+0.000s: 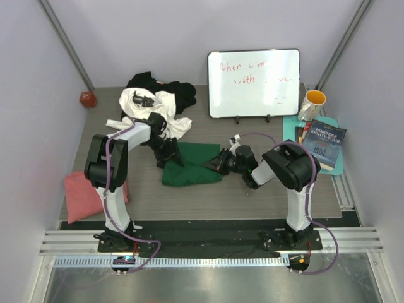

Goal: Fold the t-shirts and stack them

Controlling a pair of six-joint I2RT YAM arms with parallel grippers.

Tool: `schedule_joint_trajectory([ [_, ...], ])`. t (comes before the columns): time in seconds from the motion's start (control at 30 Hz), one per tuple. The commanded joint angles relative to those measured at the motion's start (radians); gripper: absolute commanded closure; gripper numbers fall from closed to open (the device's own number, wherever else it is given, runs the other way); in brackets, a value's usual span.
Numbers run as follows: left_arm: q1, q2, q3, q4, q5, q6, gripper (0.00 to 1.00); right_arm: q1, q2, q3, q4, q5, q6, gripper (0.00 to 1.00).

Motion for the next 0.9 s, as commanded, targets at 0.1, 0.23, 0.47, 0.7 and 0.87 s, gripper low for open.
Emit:
schedule_joint_trajectory([
  [0.1, -0.007, -0.082, -0.026, -0.110, -0.161, 0.016, 0.28, 0.022, -0.024, 0.001, -0.181, -0.010, -0.074, 0.99],
  [0.23, -0.005, -0.093, -0.045, -0.139, -0.210, 0.022, 0.28, 0.022, -0.033, 0.001, -0.189, -0.006, -0.079, 0.92],
  [0.47, 0.015, -0.107, -0.126, -0.088, -0.207, -0.004, 0.28, 0.020, -0.050, -0.002, -0.207, 0.007, -0.091, 0.90],
  [0.7, 0.018, -0.128, -0.194, 0.031, -0.169, -0.090, 0.28, 0.022, -0.070, -0.023, -0.199, 0.040, -0.085, 0.91],
  [0.87, 0.018, -0.150, -0.230, 0.137, -0.147, -0.137, 0.29, 0.022, -0.073, -0.057, -0.153, 0.056, -0.053, 0.91],
])
